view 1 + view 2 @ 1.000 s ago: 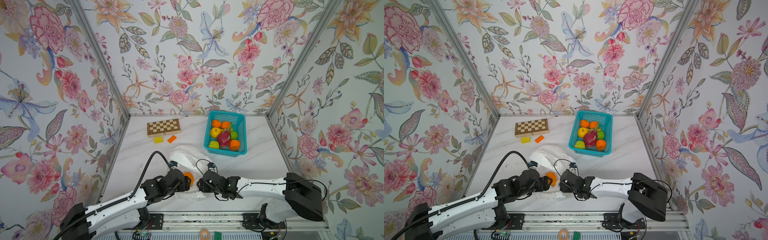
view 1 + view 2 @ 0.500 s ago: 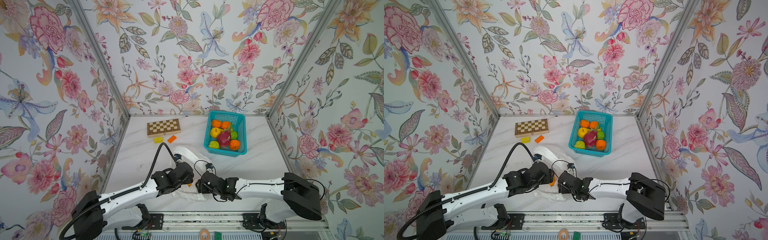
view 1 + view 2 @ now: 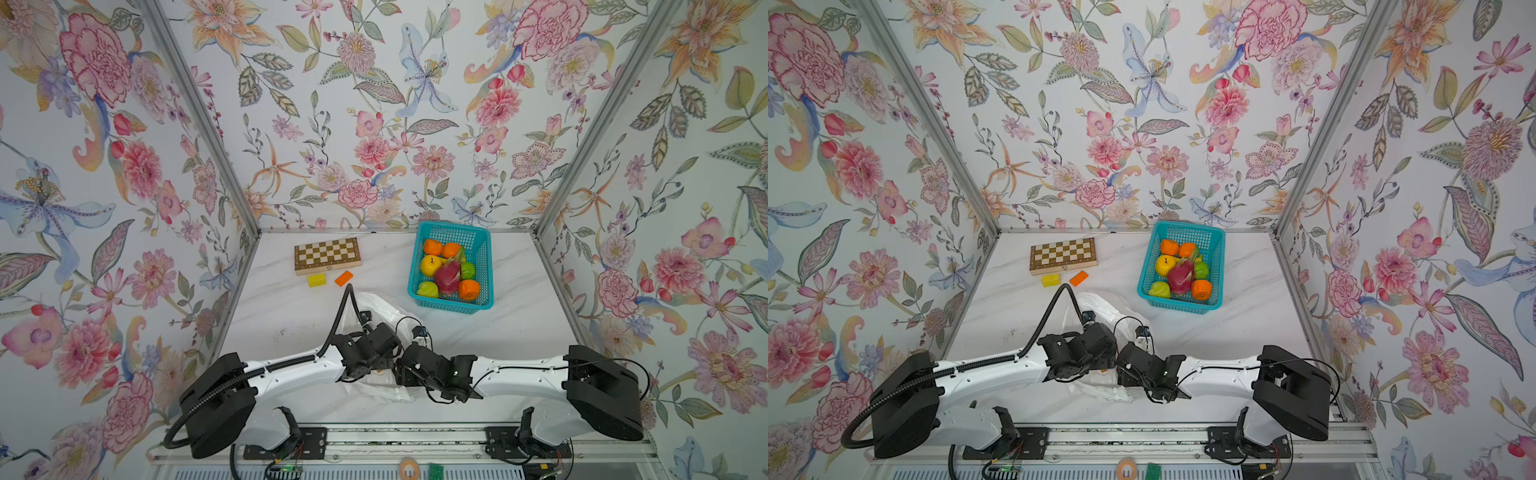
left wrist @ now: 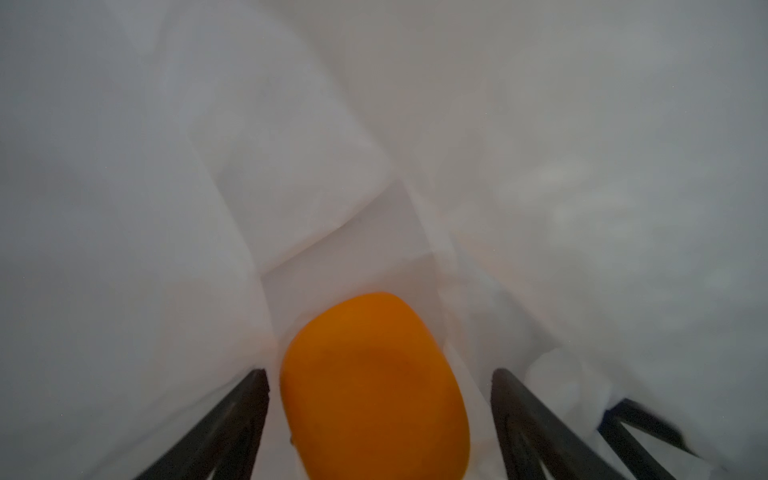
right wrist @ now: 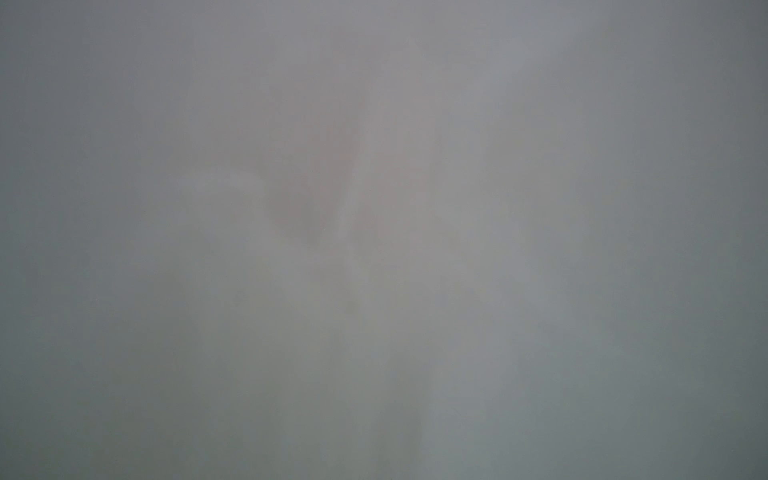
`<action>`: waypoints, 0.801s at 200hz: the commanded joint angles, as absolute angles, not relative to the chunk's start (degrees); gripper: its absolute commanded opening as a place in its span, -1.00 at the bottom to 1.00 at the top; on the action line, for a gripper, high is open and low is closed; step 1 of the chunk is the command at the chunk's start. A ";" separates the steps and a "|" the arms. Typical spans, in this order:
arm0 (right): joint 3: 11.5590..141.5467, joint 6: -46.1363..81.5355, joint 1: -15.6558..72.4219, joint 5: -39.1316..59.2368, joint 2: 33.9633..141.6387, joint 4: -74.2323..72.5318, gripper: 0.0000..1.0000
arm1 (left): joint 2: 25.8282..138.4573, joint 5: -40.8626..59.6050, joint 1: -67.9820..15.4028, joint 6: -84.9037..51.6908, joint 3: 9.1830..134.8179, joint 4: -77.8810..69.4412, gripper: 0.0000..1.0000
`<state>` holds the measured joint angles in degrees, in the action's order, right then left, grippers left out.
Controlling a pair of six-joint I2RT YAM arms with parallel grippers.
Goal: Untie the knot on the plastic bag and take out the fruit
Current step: 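Close the left gripper on the orange and lift it out of the bag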
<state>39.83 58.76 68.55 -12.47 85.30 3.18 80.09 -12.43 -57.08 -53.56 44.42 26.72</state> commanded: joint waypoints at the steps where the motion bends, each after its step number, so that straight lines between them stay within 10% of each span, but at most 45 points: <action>1: 40.89 57.91 68.82 -13.05 85.94 3.86 0.38 | 82.26 -13.05 -57.44 -52.04 45.51 27.18 0.70; 160: 39.90 61.10 66.32 -12.22 86.48 6.17 0.39 | 71.09 -4.07 -57.48 -48.88 46.37 20.16 0.03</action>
<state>40.07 60.07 67.24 -12.45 85.41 4.29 72.49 -7.16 -57.08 -50.30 44.75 21.93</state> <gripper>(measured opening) 0.692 0.572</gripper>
